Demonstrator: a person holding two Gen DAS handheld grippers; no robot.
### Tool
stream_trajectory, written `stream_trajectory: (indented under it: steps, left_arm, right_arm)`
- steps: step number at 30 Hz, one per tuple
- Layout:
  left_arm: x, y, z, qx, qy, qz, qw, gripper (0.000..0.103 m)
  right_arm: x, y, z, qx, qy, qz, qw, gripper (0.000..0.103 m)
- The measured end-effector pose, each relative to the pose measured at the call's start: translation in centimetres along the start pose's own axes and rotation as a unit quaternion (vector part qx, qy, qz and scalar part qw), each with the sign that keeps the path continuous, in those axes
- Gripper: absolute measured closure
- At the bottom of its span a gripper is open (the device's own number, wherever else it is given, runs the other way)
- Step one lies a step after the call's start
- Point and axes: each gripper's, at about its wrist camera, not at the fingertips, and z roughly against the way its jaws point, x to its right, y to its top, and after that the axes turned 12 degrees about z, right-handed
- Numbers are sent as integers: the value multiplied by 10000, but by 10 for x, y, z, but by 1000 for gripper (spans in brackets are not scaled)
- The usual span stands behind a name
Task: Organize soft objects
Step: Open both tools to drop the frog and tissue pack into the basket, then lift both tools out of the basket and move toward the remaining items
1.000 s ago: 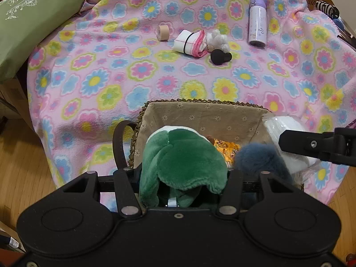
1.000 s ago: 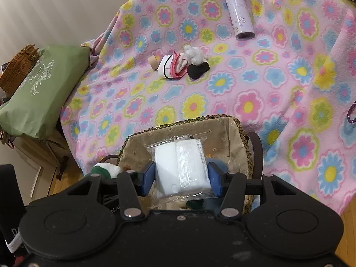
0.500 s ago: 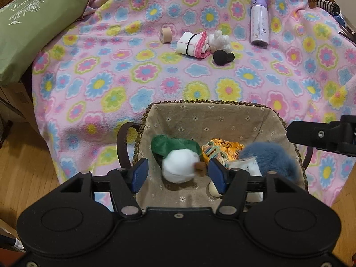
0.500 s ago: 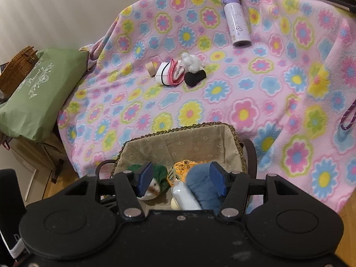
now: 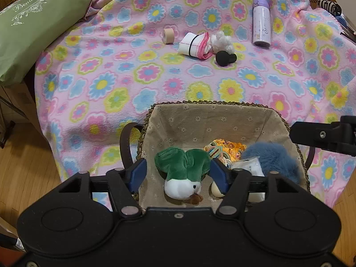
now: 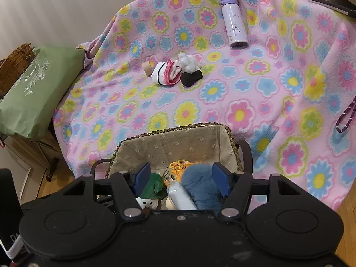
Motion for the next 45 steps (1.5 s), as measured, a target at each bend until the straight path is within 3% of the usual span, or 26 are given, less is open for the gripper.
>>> stream_trajectory:
  steps: [14,23,33,45]
  left_arm:
    - [0,1,0,31,23,38,10000,40]
    - [-3,9,3,174,61,-48,9998,37]
    - [-10,44,3,569,218,-300,9977,33]
    - [-9,93,-34,887,393,-562,9937,30]
  right_arm:
    - [0,3,0,16,-74,155,9999,37]
    - [4,15,4,275,-259,440,9983,30]
    - [13,45,-8,610,-552,774,9936,25]
    - [34,84,-68,598,-655,1014,9909,22]
